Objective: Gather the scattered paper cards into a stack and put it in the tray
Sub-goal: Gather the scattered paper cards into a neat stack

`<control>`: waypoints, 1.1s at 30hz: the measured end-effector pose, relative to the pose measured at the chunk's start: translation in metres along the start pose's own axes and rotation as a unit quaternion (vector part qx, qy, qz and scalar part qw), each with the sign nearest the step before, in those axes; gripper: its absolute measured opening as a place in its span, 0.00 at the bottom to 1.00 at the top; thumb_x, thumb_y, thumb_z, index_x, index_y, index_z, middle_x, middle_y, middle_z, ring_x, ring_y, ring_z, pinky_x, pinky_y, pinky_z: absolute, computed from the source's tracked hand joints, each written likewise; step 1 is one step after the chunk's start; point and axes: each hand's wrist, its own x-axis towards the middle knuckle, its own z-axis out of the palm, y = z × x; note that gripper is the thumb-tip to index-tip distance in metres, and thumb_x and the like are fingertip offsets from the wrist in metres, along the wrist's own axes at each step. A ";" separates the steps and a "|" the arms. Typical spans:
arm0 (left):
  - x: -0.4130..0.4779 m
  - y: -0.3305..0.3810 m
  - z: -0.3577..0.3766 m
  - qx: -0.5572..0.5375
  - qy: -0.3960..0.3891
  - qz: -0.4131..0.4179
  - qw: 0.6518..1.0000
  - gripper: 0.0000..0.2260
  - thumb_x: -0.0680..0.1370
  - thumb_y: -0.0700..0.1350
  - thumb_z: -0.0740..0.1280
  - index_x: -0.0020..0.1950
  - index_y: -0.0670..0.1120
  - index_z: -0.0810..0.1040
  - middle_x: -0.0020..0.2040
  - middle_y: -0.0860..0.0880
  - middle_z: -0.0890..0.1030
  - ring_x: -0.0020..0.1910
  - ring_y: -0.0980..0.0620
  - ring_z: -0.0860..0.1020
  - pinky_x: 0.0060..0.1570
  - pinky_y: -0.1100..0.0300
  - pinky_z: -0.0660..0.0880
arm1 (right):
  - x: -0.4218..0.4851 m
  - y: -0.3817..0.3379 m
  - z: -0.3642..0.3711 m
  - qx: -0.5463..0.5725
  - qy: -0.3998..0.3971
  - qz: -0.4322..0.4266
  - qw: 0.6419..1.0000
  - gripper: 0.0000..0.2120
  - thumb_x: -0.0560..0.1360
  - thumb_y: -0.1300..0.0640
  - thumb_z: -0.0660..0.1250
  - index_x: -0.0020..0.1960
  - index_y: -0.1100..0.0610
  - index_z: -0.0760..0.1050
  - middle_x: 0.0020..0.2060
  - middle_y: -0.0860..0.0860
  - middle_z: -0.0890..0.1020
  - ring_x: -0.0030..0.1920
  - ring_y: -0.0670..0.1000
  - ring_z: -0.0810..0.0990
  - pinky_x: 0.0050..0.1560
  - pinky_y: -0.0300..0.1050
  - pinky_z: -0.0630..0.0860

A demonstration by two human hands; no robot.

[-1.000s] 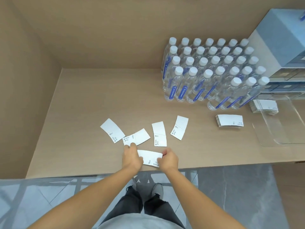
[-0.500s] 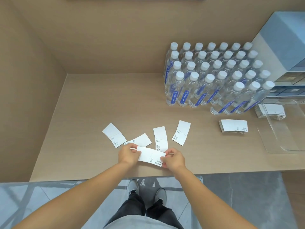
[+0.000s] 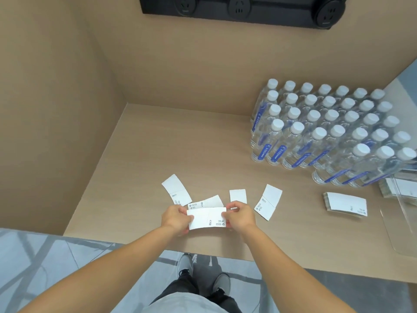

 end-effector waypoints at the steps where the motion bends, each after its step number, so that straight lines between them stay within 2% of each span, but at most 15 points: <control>1: 0.001 0.001 -0.004 -0.004 0.004 0.000 1.000 0.08 0.72 0.34 0.70 0.38 0.45 0.75 0.47 0.42 0.81 0.44 0.39 0.83 0.43 0.44 0.83 | 0.000 -0.003 0.004 0.000 -0.005 -0.002 1.000 0.09 0.70 0.69 0.67 0.39 0.56 0.77 0.49 0.64 0.84 0.49 0.62 0.86 0.47 0.58 0.84; 3: 0.005 0.004 -0.015 -0.008 0.015 0.005 1.000 0.08 0.72 0.34 0.69 0.38 0.45 0.75 0.47 0.41 0.82 0.41 0.41 0.82 0.43 0.45 0.83 | 0.001 -0.012 0.013 -0.002 -0.016 -0.005 1.000 0.08 0.70 0.69 0.67 0.41 0.57 0.77 0.49 0.63 0.84 0.49 0.62 0.86 0.47 0.57 0.84; 5: 0.011 0.010 -0.030 -0.001 0.027 0.016 1.000 0.06 0.73 0.35 0.69 0.39 0.46 0.76 0.49 0.41 0.82 0.43 0.41 0.82 0.44 0.46 0.83 | 0.001 -0.022 0.023 -0.003 -0.028 -0.006 1.000 0.07 0.70 0.70 0.68 0.42 0.59 0.77 0.48 0.62 0.84 0.46 0.61 0.86 0.45 0.55 0.85; 9: 0.038 0.031 -0.059 0.025 0.037 0.054 0.998 0.07 0.73 0.37 0.69 0.40 0.48 0.76 0.52 0.41 0.82 0.52 0.40 0.82 0.52 0.46 0.81 | 0.002 -0.039 0.049 0.013 -0.025 -0.001 1.000 0.05 0.71 0.68 0.69 0.44 0.60 0.76 0.39 0.59 0.82 0.31 0.56 0.80 0.44 0.54 0.85; 11: 0.058 0.046 -0.072 0.049 0.023 0.079 0.995 0.07 0.73 0.36 0.68 0.40 0.48 0.77 0.52 0.40 0.83 0.53 0.41 0.82 0.55 0.46 0.80 | 0.003 -0.046 0.063 0.032 -0.016 0.007 0.999 0.05 0.71 0.69 0.69 0.44 0.61 0.75 0.38 0.58 0.81 0.27 0.53 0.78 0.36 0.48 0.84; 13: 0.079 0.059 -0.081 0.086 0.010 0.106 0.991 0.06 0.72 0.36 0.68 0.41 0.47 0.78 0.52 0.40 0.84 0.53 0.42 0.83 0.54 0.47 0.81 | 0.005 -0.051 0.080 0.053 0.006 0.019 0.998 0.05 0.72 0.69 0.69 0.45 0.62 0.75 0.39 0.60 0.82 0.27 0.52 0.78 0.29 0.41 0.82; 16: 0.106 0.075 -0.089 0.153 -0.020 0.151 0.976 0.05 0.72 0.37 0.68 0.45 0.46 0.81 0.51 0.41 0.85 0.53 0.43 0.83 0.55 0.49 0.80 | 0.004 -0.054 0.106 0.074 0.062 0.053 0.994 0.05 0.71 0.68 0.70 0.45 0.62 0.76 0.38 0.61 0.82 0.27 0.52 0.78 0.30 0.42 0.82; 18: 0.118 0.078 -0.091 0.208 -0.041 0.174 0.962 0.08 0.73 0.39 0.68 0.51 0.45 0.83 0.52 0.43 0.85 0.53 0.45 0.82 0.56 0.54 0.79 | 0.001 -0.052 0.124 0.090 0.106 0.088 0.986 0.04 0.70 0.68 0.70 0.43 0.62 0.76 0.36 0.60 0.82 0.25 0.51 0.78 0.29 0.43 0.83; 21: 0.128 0.077 -0.091 0.273 -0.071 0.210 0.936 0.09 0.74 0.41 0.67 0.53 0.46 0.83 0.52 0.46 0.85 0.54 0.47 0.82 0.53 0.60 0.76 | -0.010 -0.044 0.149 0.131 0.175 0.137 0.966 0.05 0.70 0.67 0.69 0.39 0.59 0.75 0.42 0.62 0.83 0.29 0.57 0.82 0.39 0.52 0.85; 25: 0.136 0.070 -0.091 0.325 -0.099 0.235 0.911 0.07 0.75 0.41 0.66 0.51 0.45 0.83 0.53 0.45 0.83 0.55 0.47 0.79 0.48 0.62 0.73 | -0.018 -0.038 0.171 0.186 0.253 0.161 0.936 0.10 0.70 0.64 0.70 0.35 0.54 0.73 0.50 0.61 0.82 0.44 0.62 0.86 0.49 0.54 0.84; 28: 0.142 0.067 -0.090 0.344 -0.103 0.243 0.901 0.06 0.75 0.41 0.67 0.49 0.46 0.82 0.53 0.46 0.82 0.51 0.47 0.78 0.47 0.62 0.71 | -0.017 -0.037 0.179 0.203 0.266 0.164 0.928 0.04 0.70 0.64 0.69 0.41 0.56 0.79 0.51 0.60 0.83 0.47 0.62 0.85 0.52 0.55 0.83; 30: 0.144 0.068 -0.088 0.346 -0.103 0.254 0.897 0.05 0.76 0.41 0.67 0.48 0.46 0.82 0.51 0.47 0.82 0.47 0.48 0.77 0.46 0.62 0.70 | -0.016 -0.037 0.181 0.217 0.267 0.164 0.925 0.07 0.70 0.65 0.67 0.45 0.58 0.82 0.51 0.60 0.83 0.48 0.62 0.85 0.53 0.54 0.82; 31: 0.145 0.069 -0.088 0.349 -0.101 0.261 0.894 0.05 0.76 0.41 0.67 0.48 0.46 0.82 0.49 0.47 0.81 0.47 0.48 0.77 0.46 0.62 0.70 | -0.016 -0.038 0.182 0.223 0.267 0.163 0.923 0.08 0.69 0.65 0.66 0.44 0.58 0.82 0.51 0.60 0.83 0.48 0.62 0.85 0.53 0.53 0.82; 33: 0.148 0.071 -0.086 0.358 -0.096 0.276 0.887 0.05 0.75 0.41 0.67 0.48 0.46 0.82 0.48 0.47 0.82 0.46 0.49 0.77 0.45 0.62 0.70 | -0.016 -0.041 0.183 0.229 0.266 0.156 0.923 0.10 0.69 0.66 0.63 0.38 0.55 0.81 0.49 0.61 0.84 0.47 0.62 0.85 0.52 0.53 0.83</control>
